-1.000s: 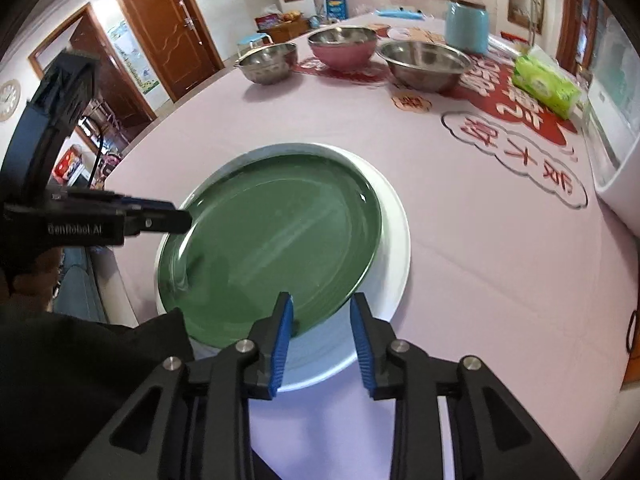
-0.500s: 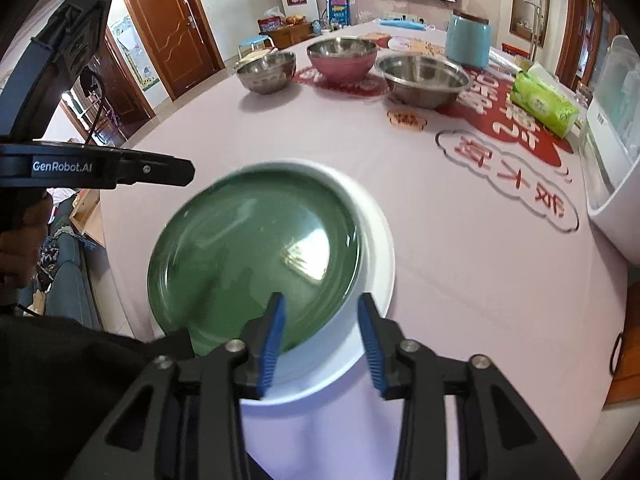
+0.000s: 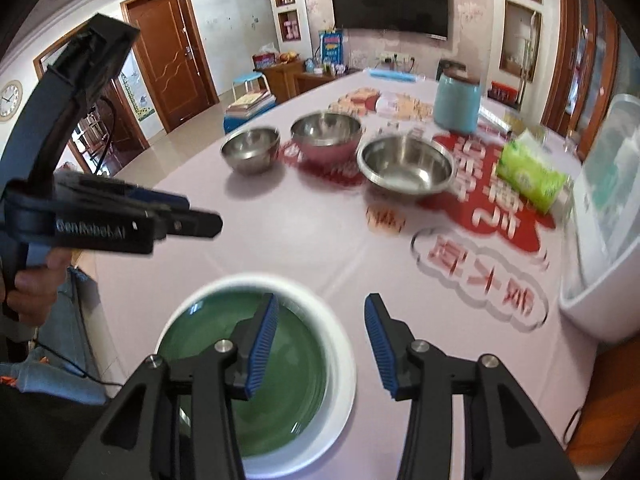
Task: Organize plates and bowls
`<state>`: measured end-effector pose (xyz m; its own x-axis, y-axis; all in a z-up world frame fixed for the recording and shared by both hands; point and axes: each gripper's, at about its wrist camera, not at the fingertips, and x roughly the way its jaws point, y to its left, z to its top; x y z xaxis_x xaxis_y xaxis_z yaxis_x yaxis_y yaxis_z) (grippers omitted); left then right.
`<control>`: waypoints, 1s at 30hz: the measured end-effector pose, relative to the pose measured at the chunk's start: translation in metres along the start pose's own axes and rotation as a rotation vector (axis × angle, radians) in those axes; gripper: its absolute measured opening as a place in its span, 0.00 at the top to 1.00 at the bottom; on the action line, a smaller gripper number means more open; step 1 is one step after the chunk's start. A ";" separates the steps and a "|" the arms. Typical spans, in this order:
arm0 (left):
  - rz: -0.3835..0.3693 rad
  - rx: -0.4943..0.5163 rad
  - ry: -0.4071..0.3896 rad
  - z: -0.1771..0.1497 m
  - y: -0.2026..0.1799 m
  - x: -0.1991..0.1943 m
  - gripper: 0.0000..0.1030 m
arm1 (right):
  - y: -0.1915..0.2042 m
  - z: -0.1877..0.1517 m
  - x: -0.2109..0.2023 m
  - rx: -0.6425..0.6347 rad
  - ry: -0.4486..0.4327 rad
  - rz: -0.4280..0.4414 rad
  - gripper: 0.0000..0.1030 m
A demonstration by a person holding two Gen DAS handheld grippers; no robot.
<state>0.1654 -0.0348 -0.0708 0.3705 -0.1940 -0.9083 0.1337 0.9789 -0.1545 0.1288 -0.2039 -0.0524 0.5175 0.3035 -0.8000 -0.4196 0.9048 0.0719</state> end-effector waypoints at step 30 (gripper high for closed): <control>0.001 -0.104 -0.023 0.138 0.009 0.044 0.36 | -0.093 0.131 0.069 0.070 0.005 -0.142 0.47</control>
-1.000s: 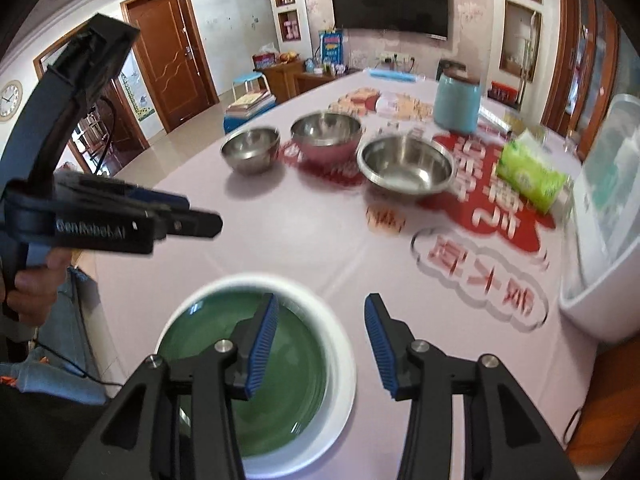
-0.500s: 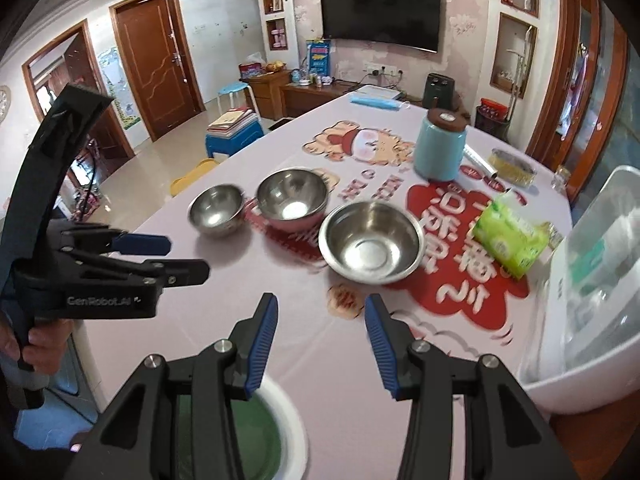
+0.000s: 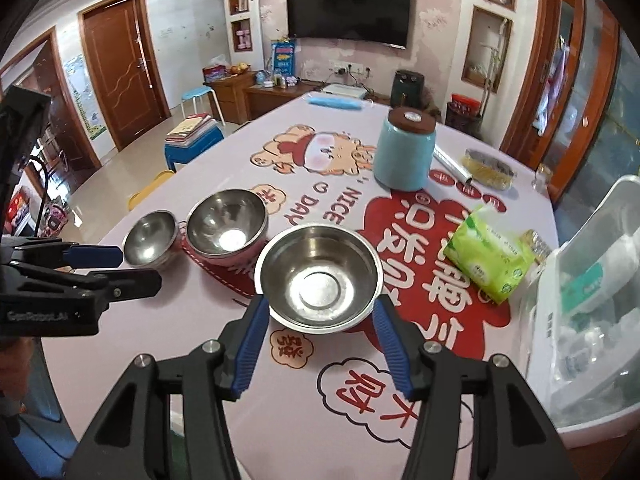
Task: Organize plates and bowls
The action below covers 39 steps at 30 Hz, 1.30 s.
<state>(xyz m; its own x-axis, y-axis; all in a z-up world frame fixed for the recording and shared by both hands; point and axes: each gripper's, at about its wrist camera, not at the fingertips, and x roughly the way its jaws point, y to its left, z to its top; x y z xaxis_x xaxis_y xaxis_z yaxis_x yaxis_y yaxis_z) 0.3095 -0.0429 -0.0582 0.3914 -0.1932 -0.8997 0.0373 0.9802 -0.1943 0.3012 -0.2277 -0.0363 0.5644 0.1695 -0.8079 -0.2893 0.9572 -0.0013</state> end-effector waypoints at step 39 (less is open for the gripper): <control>-0.156 -0.053 0.133 0.022 -0.011 0.158 0.69 | -0.038 -0.045 0.113 0.215 0.024 0.040 0.69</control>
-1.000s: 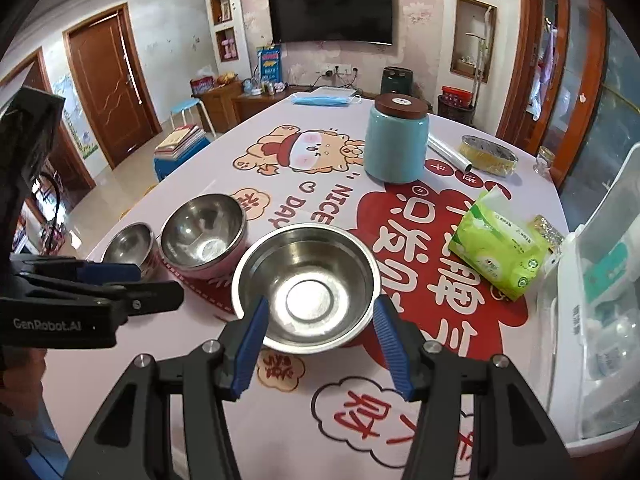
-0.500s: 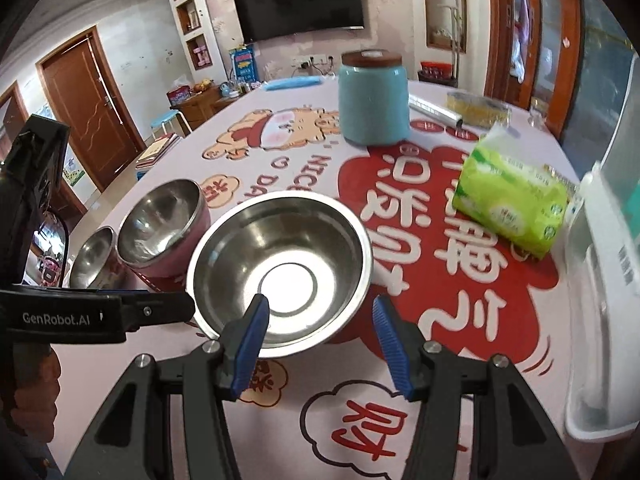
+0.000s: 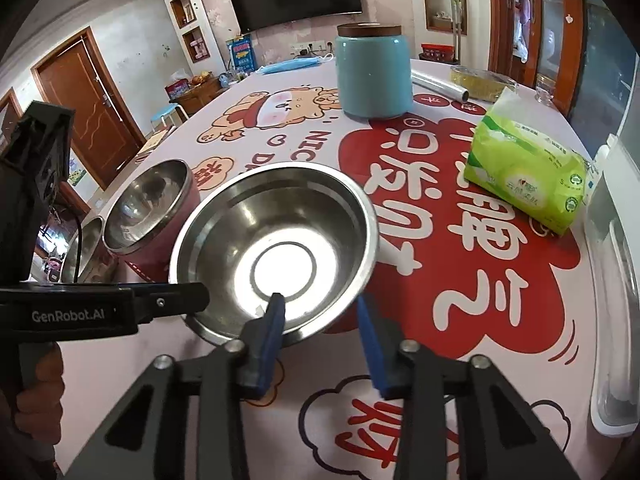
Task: Organize plates and bowls
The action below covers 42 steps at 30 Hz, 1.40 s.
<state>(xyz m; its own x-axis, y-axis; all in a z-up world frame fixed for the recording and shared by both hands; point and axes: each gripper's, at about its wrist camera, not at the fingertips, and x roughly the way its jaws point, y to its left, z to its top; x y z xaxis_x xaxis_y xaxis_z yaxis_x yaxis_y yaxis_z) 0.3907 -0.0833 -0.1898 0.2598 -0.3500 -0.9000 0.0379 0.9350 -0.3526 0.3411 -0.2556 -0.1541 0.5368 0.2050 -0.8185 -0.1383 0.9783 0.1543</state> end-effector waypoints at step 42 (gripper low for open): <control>0.058 0.145 0.126 -0.055 -0.004 -0.022 0.77 | -0.019 -0.033 -0.037 0.090 -0.006 0.111 0.95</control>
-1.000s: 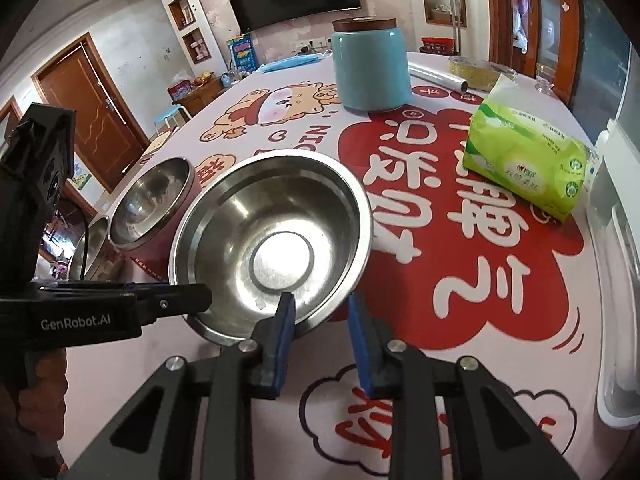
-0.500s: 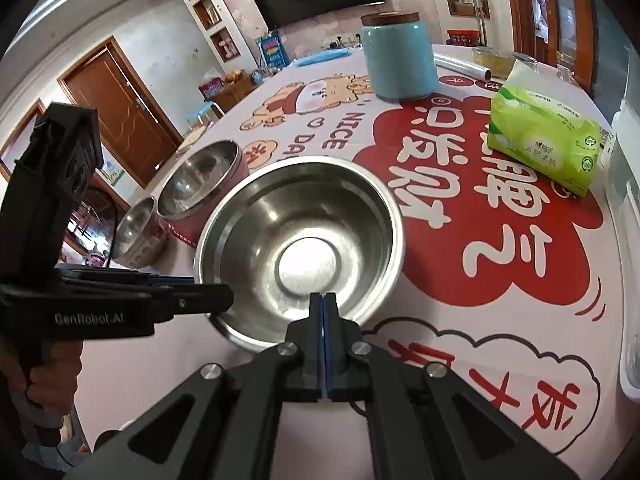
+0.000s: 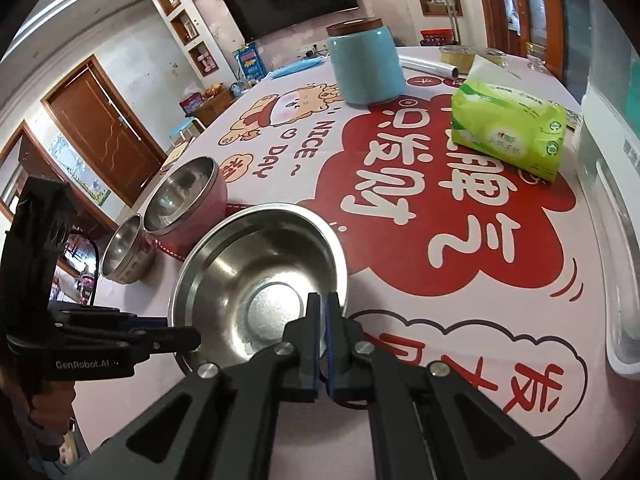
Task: Organize plates and bowls
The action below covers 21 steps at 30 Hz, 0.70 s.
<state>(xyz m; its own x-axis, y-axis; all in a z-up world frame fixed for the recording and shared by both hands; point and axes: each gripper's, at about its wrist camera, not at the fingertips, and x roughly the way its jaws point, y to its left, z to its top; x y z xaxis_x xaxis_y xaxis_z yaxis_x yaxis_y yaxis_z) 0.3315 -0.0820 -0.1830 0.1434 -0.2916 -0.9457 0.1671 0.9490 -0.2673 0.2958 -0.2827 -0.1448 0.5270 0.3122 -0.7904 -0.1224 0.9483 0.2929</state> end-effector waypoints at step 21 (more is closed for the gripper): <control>0.091 0.069 0.038 -0.018 -0.025 -0.010 0.76 | -0.019 -0.024 -0.011 0.090 0.028 0.078 0.89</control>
<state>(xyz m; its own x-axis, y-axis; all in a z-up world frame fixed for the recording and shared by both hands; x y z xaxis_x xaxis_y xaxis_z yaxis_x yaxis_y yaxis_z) 0.3087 -0.1005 -0.1703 0.1242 -0.1987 -0.9722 0.2221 0.9605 -0.1679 0.2720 -0.3025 -0.1544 0.4949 0.3880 -0.7775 -0.0861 0.9123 0.4004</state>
